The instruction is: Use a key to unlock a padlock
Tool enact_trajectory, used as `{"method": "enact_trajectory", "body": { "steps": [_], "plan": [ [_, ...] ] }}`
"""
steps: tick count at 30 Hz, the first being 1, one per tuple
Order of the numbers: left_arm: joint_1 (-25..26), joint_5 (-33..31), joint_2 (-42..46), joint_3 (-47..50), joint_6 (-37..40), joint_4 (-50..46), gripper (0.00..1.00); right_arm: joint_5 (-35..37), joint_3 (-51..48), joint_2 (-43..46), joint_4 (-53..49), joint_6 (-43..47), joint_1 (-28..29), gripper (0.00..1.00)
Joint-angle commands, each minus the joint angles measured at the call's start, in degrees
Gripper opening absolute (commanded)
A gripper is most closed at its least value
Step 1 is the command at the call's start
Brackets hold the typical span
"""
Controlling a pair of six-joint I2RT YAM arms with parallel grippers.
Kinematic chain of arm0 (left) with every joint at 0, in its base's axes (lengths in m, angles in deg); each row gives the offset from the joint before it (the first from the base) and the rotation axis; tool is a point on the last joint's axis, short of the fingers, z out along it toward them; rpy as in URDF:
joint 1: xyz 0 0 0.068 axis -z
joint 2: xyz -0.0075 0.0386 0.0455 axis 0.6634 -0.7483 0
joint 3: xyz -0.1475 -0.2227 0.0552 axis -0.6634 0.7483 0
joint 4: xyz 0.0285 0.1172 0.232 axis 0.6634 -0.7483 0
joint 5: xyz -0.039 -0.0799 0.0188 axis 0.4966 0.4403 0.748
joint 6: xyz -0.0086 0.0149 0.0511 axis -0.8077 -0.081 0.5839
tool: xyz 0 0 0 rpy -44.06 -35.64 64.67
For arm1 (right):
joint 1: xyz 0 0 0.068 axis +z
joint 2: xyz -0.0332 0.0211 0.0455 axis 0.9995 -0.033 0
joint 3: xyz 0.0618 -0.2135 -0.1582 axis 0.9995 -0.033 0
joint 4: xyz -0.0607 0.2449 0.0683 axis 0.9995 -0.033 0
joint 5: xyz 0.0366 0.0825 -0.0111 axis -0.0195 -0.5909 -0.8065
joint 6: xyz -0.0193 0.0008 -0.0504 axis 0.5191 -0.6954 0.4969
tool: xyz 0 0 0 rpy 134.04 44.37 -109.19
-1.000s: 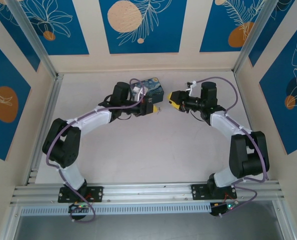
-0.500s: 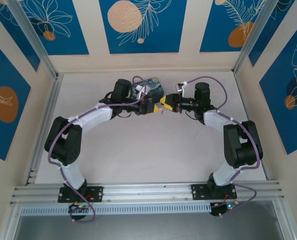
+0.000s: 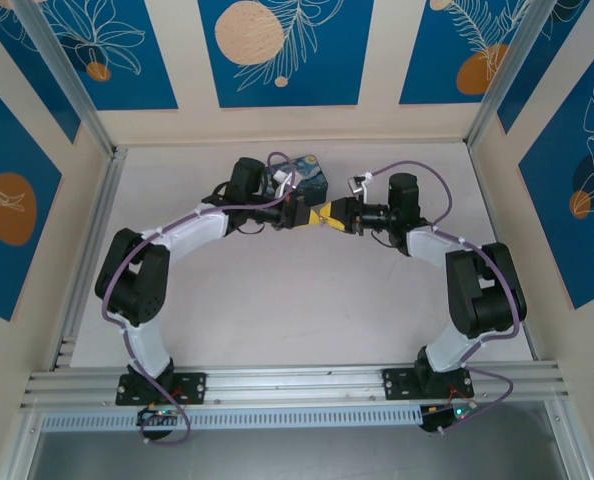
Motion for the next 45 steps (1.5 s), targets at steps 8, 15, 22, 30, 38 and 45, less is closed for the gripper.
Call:
{"method": "enact_trajectory", "body": {
  "steps": [8, 15, 22, 30, 38, 45],
  "plan": [
    [-0.9, 1.4, -1.0, -2.1, 1.7, 0.0, 0.00, -2.0, -1.6, 2.4, 0.9, 1.0, -0.6, 0.11],
    [-1.0, -0.6, -1.5, -1.9, -1.3, 1.8, 0.00, -0.5, -2.4, 3.3, 0.8, 0.8, -0.6, 0.00],
    [-2.1, -13.9, 1.6, 9.4, -36.2, 24.7, 0.65, 17.5, -2.0, 12.8, -14.0, 12.0, 2.2, 0.00],
    [0.3, -23.9, 5.3, 14.3, -59.5, 28.4, 0.67, 38.3, 1.3, 17.3, -21.8, 27.6, 11.0, 0.00],
    [2.5, -26.3, 5.9, 13.5, -64.9, 26.0, 0.61, 54.9, 3.0, 17.4, -23.2, 39.7, 19.4, 0.00],
    [3.9, -27.0, 6.5, 13.9, -65.2, 24.5, 0.54, 63.0, 2.6, 17.7, -22.1, 44.0, 22.1, 0.00]
  ]
}}
